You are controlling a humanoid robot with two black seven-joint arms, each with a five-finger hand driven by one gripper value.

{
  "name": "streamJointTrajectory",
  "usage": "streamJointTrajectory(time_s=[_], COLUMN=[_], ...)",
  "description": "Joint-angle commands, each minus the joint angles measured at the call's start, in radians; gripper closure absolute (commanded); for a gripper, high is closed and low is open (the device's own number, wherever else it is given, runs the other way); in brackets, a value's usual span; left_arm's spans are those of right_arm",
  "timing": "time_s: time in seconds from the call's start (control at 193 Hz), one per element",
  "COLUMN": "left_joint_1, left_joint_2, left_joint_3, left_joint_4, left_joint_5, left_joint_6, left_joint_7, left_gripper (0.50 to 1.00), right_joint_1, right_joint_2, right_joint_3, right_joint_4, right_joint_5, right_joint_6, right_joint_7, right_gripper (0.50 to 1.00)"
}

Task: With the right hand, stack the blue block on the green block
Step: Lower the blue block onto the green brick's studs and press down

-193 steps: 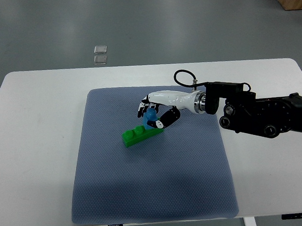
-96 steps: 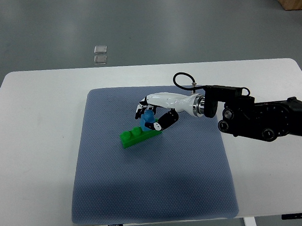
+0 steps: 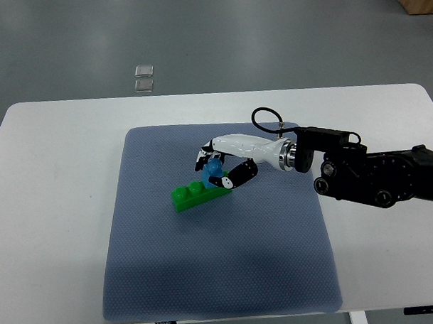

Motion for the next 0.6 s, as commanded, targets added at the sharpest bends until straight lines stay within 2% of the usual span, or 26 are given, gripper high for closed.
streamJointTrajectory(time_s=[0.0,0.596], left_joint_1=[0.000,0.000], left_joint_2=[0.000,0.000], left_joint_3=[0.000,0.000], left_joint_4=[-0.001,0.001], left_joint_5=[0.000,0.000], left_joint_6=[0.000,0.000], left_joint_7=[0.000,0.000], left_gripper=[0.500,0.500], right_joint_1=[-0.004,-0.036], right_joint_2=[0.003,0.034], right_joint_3=[-0.001,-0.003], right_joint_4=[-0.012,-0.063], right_joint_5=[-0.002,-0.045], right_joint_6=[-0.003,-0.020], right_joint_7=[0.006,0.039], right_gripper=[0.918,0.918])
